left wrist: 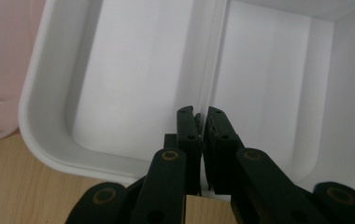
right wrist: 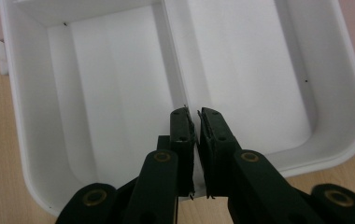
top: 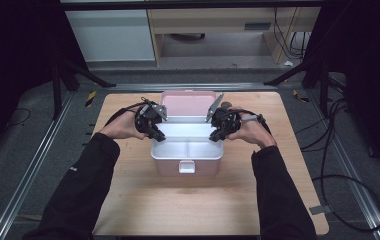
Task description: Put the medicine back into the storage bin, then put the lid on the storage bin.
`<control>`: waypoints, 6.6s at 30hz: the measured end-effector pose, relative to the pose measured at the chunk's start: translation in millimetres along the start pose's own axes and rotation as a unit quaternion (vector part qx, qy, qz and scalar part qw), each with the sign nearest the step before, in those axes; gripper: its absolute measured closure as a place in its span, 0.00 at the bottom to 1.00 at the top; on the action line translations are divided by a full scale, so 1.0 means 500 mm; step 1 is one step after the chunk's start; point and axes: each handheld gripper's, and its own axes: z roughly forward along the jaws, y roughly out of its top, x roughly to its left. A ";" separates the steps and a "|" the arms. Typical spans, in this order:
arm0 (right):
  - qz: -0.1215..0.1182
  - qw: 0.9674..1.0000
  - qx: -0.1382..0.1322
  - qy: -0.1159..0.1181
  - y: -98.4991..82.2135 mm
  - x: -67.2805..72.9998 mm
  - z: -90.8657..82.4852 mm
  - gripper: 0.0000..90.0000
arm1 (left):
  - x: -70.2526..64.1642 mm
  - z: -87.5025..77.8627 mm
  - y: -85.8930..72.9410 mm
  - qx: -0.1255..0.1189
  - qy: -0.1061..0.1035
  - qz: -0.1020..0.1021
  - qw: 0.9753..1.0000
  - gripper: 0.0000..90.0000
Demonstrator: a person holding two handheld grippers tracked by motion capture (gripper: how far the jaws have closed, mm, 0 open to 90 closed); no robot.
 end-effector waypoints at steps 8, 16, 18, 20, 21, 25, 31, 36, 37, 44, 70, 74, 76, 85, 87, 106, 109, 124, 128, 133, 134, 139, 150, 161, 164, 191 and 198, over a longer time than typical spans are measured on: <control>0.001 1.000 -0.011 -0.015 -0.010 0.009 0.009 0.92 | 0.000 0.011 -0.002 0.006 0.004 0.000 1.000 0.93; 0.022 0.998 -0.045 -0.032 -0.010 0.021 -0.005 0.81 | -0.008 -0.013 -0.017 -0.037 0.042 -0.022 0.998 0.79; 0.027 0.998 -0.053 -0.035 -0.010 0.022 -0.009 0.78 | -0.010 -0.021 -0.020 -0.042 0.052 -0.024 0.997 0.77; 0.050 0.993 -0.083 -0.060 -0.011 0.027 -0.032 0.70 | -0.019 -0.040 -0.028 -0.063 0.065 -0.037 0.995 0.71; 0.050 0.993 -0.083 -0.060 -0.011 0.027 -0.032 0.70 | -0.022 -0.047 -0.032 -0.073 0.072 -0.043 0.994 0.71; 0.077 0.986 -0.103 -0.102 -0.017 0.033 -0.061 0.61 | -0.034 -0.079 -0.054 -0.120 0.107 -0.085 0.983 0.62; 0.138 0.972 -0.135 -0.135 -0.040 0.038 -0.089 0.55 | -0.042 -0.095 -0.077 -0.164 0.138 -0.128 0.968 0.55; 0.179 0.959 -0.143 -0.165 -0.072 0.038 -0.105 0.53 | -0.048 -0.089 -0.094 -0.186 0.161 -0.161 0.956 0.54; 0.188 0.956 -0.143 -0.171 -0.079 0.038 -0.106 0.52 | -0.048 -0.086 -0.099 -0.193 0.162 -0.173 0.952 0.54; 0.249 0.930 -0.175 -0.204 -0.135 0.047 -0.105 0.45 | -0.046 -0.069 -0.117 -0.218 0.178 -0.211 0.936 0.50; 0.298 0.894 -0.252 -0.220 -0.105 -0.038 -0.063 0.34 | 0.056 -0.047 -0.113 -0.265 0.204 -0.281 0.900 0.44; 0.301 0.892 -0.251 -0.224 -0.098 -0.062 -0.057 0.36 | 0.072 -0.047 -0.098 -0.266 0.203 -0.283 0.899 0.43; 0.307 0.890 -0.254 -0.222 -0.096 -0.074 -0.054 0.38 | 0.081 -0.044 -0.088 -0.263 0.204 -0.281 0.900 0.43; 0.332 0.878 -0.266 -0.219 -0.092 -0.111 -0.021 0.40 | 0.120 -0.016 -0.058 -0.265 0.199 -0.284 0.900 0.42; 0.331 0.880 -0.258 -0.222 -0.085 -0.117 -0.013 0.40 | 0.128 -0.002 -0.055 -0.265 0.194 -0.289 0.899 0.42; 0.350 0.895 -0.217 -0.174 -0.063 -0.153 0.093 0.42 | 0.162 0.082 -0.057 -0.214 0.166 -0.314 0.910 0.39; 0.351 0.896 -0.217 -0.166 -0.062 -0.155 0.099 0.41 | 0.166 0.089 -0.060 -0.218 0.162 -0.318 0.908 0.40; 0.357 0.887 -0.236 -0.173 -0.057 -0.157 0.094 0.45 | 0.161 0.062 -0.066 -0.252 0.159 -0.330 0.896 0.47; 0.354 0.883 -0.250 -0.180 -0.052 -0.152 0.078 0.46 | 0.152 0.043 -0.063 -0.260 0.169 -0.321 0.895 0.49; 0.337 0.888 -0.247 -0.193 -0.036 -0.144 0.046 0.46 | 0.136 0.015 -0.059 -0.272 0.179 -0.307 0.894 0.51; 0.337 0.888 -0.247 -0.193 -0.036 -0.144 0.046 0.46 | 0.136 0.015 -0.059 -0.272 0.179 -0.307 0.894 0.51; 0.329 0.886 -0.258 -0.202 -0.025 -0.135 0.019 0.46 | 0.123 -0.008 -0.059 -0.283 0.181 -0.298 0.893 0.52; 0.311 0.885 -0.266 -0.222 -0.011 -0.111 -0.024 0.46 | 0.099 -0.043 -0.049 -0.294 0.190 -0.284 0.893 0.53; 0.291 0.888 -0.263 -0.239 0.007 -0.082 -0.066 0.46 | 0.068 -0.086 -0.037 -0.300 0.209 -0.266 0.892 0.55; 0.285 0.890 -0.259 -0.244 0.009 -0.072 -0.074 0.46 | 0.057 -0.091 -0.035 -0.301 0.213 -0.264 0.891 0.56; 0.249 0.900 -0.265 -0.242 -0.026 0.053 -0.113 0.58 | -0.058 -0.106 -0.072 -0.289 0.225 -0.213 0.906 0.72; 0.241 0.902 -0.267 -0.240 -0.047 0.072 -0.111 0.70 | -0.082 -0.098 -0.089 -0.296 0.218 -0.210 0.906 0.78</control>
